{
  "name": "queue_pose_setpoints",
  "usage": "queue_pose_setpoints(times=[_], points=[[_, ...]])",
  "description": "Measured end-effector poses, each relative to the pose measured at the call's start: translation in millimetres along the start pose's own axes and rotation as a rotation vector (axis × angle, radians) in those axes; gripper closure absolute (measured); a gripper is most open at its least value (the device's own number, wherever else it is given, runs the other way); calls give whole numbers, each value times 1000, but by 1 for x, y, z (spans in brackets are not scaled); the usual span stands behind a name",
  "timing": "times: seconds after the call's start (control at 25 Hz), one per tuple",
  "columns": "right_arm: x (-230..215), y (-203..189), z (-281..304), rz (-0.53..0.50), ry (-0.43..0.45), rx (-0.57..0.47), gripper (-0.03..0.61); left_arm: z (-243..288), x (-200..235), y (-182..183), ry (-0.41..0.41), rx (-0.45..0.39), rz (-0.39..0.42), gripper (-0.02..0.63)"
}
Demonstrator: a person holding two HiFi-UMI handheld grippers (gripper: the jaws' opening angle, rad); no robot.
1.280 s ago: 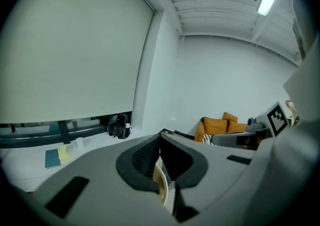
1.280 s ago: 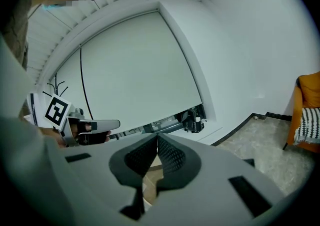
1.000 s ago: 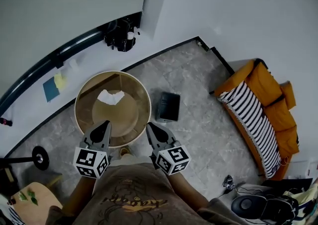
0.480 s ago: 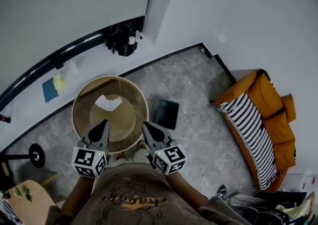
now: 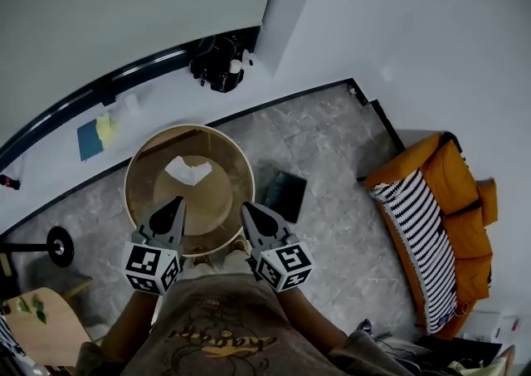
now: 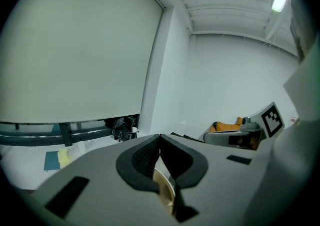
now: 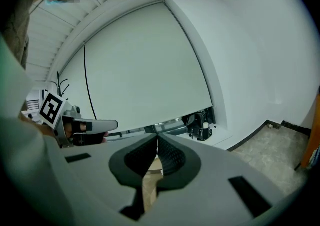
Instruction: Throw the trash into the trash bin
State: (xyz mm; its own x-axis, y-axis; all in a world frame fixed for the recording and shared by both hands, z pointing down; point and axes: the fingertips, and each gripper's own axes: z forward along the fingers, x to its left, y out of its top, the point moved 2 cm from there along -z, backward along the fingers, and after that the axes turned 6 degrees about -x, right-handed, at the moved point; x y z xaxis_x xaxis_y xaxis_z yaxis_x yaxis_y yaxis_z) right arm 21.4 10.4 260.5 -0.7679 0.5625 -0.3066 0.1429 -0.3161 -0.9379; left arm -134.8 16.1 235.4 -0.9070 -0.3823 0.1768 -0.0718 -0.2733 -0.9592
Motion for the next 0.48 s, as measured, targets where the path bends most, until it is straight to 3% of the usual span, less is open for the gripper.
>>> queue_pose_setpoints(times=[0.48], points=[[-13, -33, 66, -23, 78, 52, 560, 30, 40, -44, 62, 36, -41, 595]])
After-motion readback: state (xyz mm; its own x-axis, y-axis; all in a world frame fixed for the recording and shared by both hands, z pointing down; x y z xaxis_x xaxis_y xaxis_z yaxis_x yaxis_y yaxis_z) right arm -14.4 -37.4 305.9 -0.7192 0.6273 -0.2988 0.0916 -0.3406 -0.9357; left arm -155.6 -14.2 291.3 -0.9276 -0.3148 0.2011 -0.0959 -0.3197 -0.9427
